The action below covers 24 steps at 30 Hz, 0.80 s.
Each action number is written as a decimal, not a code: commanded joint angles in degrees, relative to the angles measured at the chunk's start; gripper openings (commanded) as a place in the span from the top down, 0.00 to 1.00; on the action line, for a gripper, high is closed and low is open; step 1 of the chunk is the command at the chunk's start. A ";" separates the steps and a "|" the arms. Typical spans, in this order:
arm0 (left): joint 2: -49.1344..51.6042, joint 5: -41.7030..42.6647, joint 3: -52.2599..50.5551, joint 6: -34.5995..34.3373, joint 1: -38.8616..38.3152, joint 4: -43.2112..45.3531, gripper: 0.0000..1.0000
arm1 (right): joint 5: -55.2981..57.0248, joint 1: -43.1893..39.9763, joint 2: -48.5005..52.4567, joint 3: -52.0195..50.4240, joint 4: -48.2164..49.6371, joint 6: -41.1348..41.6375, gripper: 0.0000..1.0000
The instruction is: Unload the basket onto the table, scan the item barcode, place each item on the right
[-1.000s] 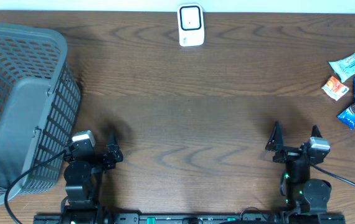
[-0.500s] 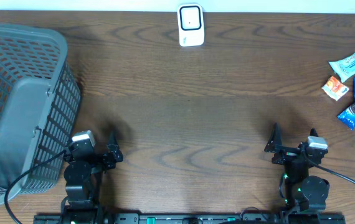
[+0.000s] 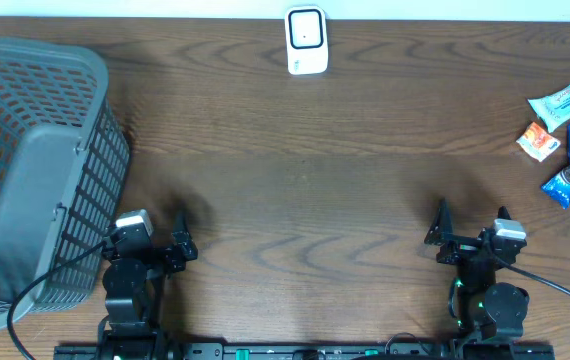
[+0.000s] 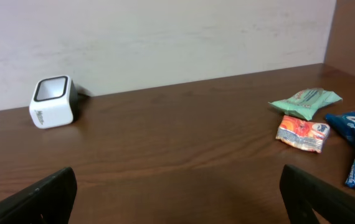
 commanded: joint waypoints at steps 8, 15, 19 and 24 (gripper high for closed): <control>-0.63 -0.39 -1.49 0.87 0.17 7.50 0.02 | 0.70 0.37 -0.37 -0.15 -0.15 0.61 0.01; -5.18 -0.26 -1.55 0.92 0.17 8.76 0.02 | 0.72 0.37 -0.37 -0.15 -0.15 0.61 0.01; -9.86 -0.31 -1.60 0.94 0.17 3.78 0.02 | 0.70 0.37 -0.37 -0.15 -0.15 0.61 0.01; -11.10 -0.31 -2.69 0.94 0.17 2.56 0.02 | 0.72 0.37 -0.37 -0.15 -0.15 0.63 0.01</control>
